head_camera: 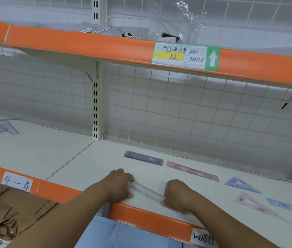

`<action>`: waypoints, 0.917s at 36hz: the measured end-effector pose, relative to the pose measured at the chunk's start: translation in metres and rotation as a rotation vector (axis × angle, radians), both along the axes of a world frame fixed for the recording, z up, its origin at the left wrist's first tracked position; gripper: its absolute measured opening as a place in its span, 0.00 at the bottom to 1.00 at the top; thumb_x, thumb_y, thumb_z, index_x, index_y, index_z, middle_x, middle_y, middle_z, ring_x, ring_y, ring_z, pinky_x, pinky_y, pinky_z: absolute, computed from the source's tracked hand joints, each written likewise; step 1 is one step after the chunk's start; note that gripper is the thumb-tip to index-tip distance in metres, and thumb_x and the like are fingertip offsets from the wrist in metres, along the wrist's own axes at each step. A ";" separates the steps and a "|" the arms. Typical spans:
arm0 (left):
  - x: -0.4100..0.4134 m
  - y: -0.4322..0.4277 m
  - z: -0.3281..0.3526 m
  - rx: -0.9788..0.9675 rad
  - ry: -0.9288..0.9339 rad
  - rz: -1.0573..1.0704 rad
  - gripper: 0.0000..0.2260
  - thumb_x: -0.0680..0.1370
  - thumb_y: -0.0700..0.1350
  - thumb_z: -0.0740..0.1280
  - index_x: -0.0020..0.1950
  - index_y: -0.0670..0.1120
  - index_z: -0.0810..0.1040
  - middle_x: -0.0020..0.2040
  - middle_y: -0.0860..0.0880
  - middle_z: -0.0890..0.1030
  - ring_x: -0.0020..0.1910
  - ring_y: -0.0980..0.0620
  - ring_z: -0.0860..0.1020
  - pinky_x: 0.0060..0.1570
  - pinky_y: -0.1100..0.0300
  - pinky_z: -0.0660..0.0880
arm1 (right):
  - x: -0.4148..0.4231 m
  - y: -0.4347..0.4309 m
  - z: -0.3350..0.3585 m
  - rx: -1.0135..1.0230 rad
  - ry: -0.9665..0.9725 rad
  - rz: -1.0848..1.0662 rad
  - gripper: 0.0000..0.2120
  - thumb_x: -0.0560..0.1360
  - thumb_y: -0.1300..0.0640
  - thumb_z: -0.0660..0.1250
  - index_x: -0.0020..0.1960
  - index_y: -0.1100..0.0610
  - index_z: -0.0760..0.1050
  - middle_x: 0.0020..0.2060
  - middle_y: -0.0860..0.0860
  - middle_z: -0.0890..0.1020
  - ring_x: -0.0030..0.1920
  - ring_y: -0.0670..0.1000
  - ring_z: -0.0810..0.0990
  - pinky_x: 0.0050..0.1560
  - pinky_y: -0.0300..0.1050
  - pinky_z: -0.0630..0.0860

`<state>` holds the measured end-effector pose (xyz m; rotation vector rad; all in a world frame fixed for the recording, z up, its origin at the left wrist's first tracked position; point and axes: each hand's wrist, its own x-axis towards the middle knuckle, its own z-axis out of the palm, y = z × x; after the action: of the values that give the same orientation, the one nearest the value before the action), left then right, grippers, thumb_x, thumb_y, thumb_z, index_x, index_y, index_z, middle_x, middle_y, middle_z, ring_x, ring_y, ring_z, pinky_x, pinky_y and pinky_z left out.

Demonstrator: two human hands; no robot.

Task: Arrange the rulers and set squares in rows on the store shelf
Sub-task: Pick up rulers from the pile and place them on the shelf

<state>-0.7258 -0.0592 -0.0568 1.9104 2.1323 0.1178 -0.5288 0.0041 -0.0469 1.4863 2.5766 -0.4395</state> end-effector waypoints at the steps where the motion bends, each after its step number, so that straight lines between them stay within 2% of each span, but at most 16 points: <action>1: 0.002 0.001 -0.001 0.007 -0.009 -0.008 0.28 0.77 0.53 0.67 0.75 0.53 0.62 0.66 0.45 0.67 0.67 0.47 0.67 0.67 0.57 0.65 | 0.001 0.000 0.000 -0.009 0.013 0.009 0.10 0.75 0.53 0.69 0.46 0.60 0.77 0.41 0.53 0.76 0.39 0.49 0.72 0.40 0.42 0.71; 2: 0.004 0.002 -0.002 0.012 -0.014 -0.015 0.29 0.77 0.53 0.67 0.76 0.52 0.62 0.66 0.45 0.66 0.68 0.47 0.66 0.68 0.58 0.65 | 0.003 -0.001 0.001 -0.014 0.033 0.017 0.13 0.75 0.53 0.69 0.54 0.61 0.77 0.47 0.55 0.77 0.43 0.50 0.72 0.45 0.43 0.72; 3: 0.005 0.003 -0.003 0.019 -0.016 -0.024 0.30 0.77 0.53 0.68 0.76 0.52 0.61 0.66 0.45 0.66 0.68 0.47 0.66 0.68 0.58 0.64 | 0.004 -0.001 0.001 -0.018 0.058 0.027 0.14 0.75 0.54 0.68 0.57 0.61 0.74 0.50 0.55 0.76 0.46 0.50 0.71 0.47 0.43 0.70; 7: 0.006 0.007 -0.005 0.069 -0.013 -0.047 0.28 0.75 0.52 0.69 0.73 0.51 0.66 0.66 0.47 0.69 0.67 0.49 0.68 0.68 0.59 0.64 | 0.010 -0.002 -0.003 0.025 0.168 0.080 0.11 0.75 0.56 0.67 0.51 0.52 0.66 0.49 0.49 0.71 0.48 0.49 0.69 0.42 0.39 0.66; 10: 0.007 0.008 -0.006 0.111 0.025 -0.069 0.23 0.75 0.53 0.70 0.68 0.50 0.73 0.63 0.48 0.73 0.64 0.49 0.70 0.63 0.59 0.67 | 0.012 -0.001 -0.008 0.065 0.219 0.076 0.10 0.75 0.55 0.68 0.51 0.51 0.66 0.48 0.49 0.72 0.47 0.49 0.70 0.38 0.34 0.64; 13: 0.008 0.008 -0.004 0.126 0.046 -0.108 0.17 0.74 0.53 0.70 0.59 0.47 0.78 0.55 0.47 0.76 0.58 0.48 0.72 0.53 0.59 0.68 | 0.012 -0.002 -0.009 0.124 0.222 0.090 0.09 0.76 0.54 0.67 0.53 0.51 0.69 0.47 0.49 0.72 0.47 0.49 0.70 0.42 0.40 0.65; 15: 0.009 0.007 -0.002 0.132 0.073 -0.130 0.14 0.74 0.53 0.69 0.54 0.45 0.79 0.50 0.47 0.73 0.56 0.48 0.72 0.51 0.58 0.68 | 0.013 -0.002 -0.010 0.164 0.220 0.102 0.12 0.77 0.53 0.66 0.58 0.54 0.72 0.49 0.50 0.72 0.47 0.49 0.70 0.46 0.40 0.66; 18: 0.010 0.006 -0.001 0.148 0.201 -0.180 0.16 0.78 0.53 0.66 0.62 0.46 0.77 0.56 0.44 0.71 0.60 0.46 0.69 0.56 0.56 0.68 | 0.015 -0.004 -0.009 0.212 0.209 0.136 0.14 0.77 0.52 0.65 0.61 0.56 0.72 0.55 0.53 0.73 0.52 0.52 0.74 0.50 0.39 0.68; 21: 0.013 0.005 -0.003 0.151 0.321 -0.215 0.14 0.80 0.50 0.61 0.60 0.43 0.76 0.58 0.43 0.70 0.60 0.44 0.69 0.54 0.54 0.69 | 0.017 -0.004 -0.007 0.232 0.180 0.179 0.16 0.78 0.51 0.64 0.63 0.56 0.72 0.58 0.53 0.72 0.56 0.53 0.74 0.55 0.41 0.70; 25: 0.013 0.004 -0.005 0.151 0.334 -0.213 0.15 0.81 0.50 0.59 0.60 0.42 0.76 0.58 0.43 0.70 0.59 0.44 0.69 0.55 0.53 0.69 | 0.020 -0.003 -0.002 0.261 0.066 0.268 0.16 0.79 0.52 0.61 0.64 0.57 0.72 0.59 0.55 0.72 0.57 0.55 0.74 0.58 0.46 0.72; 29: 0.012 0.003 -0.005 0.136 0.310 -0.223 0.17 0.80 0.54 0.60 0.60 0.43 0.76 0.58 0.43 0.72 0.59 0.46 0.70 0.55 0.54 0.68 | 0.021 -0.003 -0.002 0.322 -0.039 0.337 0.13 0.79 0.56 0.58 0.60 0.61 0.72 0.56 0.58 0.74 0.55 0.58 0.75 0.54 0.48 0.72; 33: 0.013 0.001 -0.004 0.147 0.305 -0.209 0.15 0.80 0.52 0.60 0.59 0.43 0.76 0.57 0.44 0.73 0.59 0.46 0.70 0.55 0.55 0.68 | 0.021 -0.004 -0.005 0.346 -0.042 0.352 0.13 0.80 0.55 0.56 0.59 0.61 0.73 0.56 0.57 0.74 0.55 0.57 0.75 0.54 0.47 0.72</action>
<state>-0.7124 -0.0579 -0.0608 2.3565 2.1387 -0.0653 -0.5077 0.0005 -0.0518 1.0636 2.9042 0.0839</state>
